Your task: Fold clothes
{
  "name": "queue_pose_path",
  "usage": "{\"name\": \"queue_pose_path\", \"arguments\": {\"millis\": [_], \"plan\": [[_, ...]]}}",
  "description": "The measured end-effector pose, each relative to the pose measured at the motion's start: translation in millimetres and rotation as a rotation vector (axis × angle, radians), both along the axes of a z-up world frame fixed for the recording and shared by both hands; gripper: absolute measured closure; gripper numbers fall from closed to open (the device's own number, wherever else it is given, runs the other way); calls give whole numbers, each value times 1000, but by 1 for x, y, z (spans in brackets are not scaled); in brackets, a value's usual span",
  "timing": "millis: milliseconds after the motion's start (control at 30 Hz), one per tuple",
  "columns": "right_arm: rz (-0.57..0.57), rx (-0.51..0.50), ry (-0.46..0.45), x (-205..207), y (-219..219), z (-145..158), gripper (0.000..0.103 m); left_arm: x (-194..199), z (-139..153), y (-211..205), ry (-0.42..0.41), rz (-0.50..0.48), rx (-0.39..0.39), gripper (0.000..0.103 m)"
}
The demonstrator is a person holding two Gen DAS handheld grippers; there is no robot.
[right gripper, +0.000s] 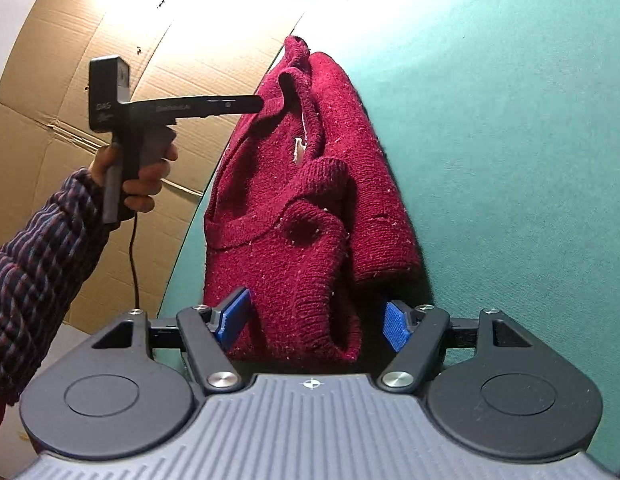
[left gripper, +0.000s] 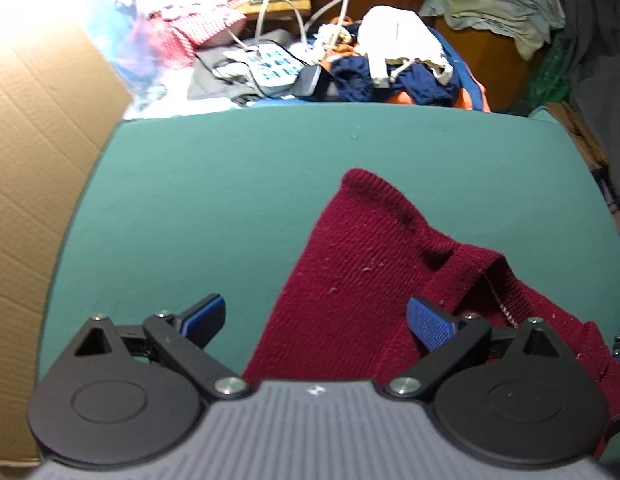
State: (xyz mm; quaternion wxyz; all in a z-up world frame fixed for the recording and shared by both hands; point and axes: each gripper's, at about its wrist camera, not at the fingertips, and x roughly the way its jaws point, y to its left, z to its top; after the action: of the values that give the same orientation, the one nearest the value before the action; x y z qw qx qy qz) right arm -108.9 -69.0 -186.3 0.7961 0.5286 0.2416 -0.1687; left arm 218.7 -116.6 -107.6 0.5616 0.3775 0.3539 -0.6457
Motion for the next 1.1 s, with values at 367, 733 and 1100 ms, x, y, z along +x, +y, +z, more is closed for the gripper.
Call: {"name": "queue_pose_path", "arguments": {"millis": [367, 733, 1100], "plan": [[2, -4, 2, 8, -4, -12, 32, 2, -14, -1, 106, -48, 97, 4], [-47, -41, -49, 14, -5, -18, 33, 5, -41, -12, 147, -49, 121, 1], [-82, -18, -116, 16, -18, -33, 49, 0, -46, -19, 212, -64, 70, 1]]}}
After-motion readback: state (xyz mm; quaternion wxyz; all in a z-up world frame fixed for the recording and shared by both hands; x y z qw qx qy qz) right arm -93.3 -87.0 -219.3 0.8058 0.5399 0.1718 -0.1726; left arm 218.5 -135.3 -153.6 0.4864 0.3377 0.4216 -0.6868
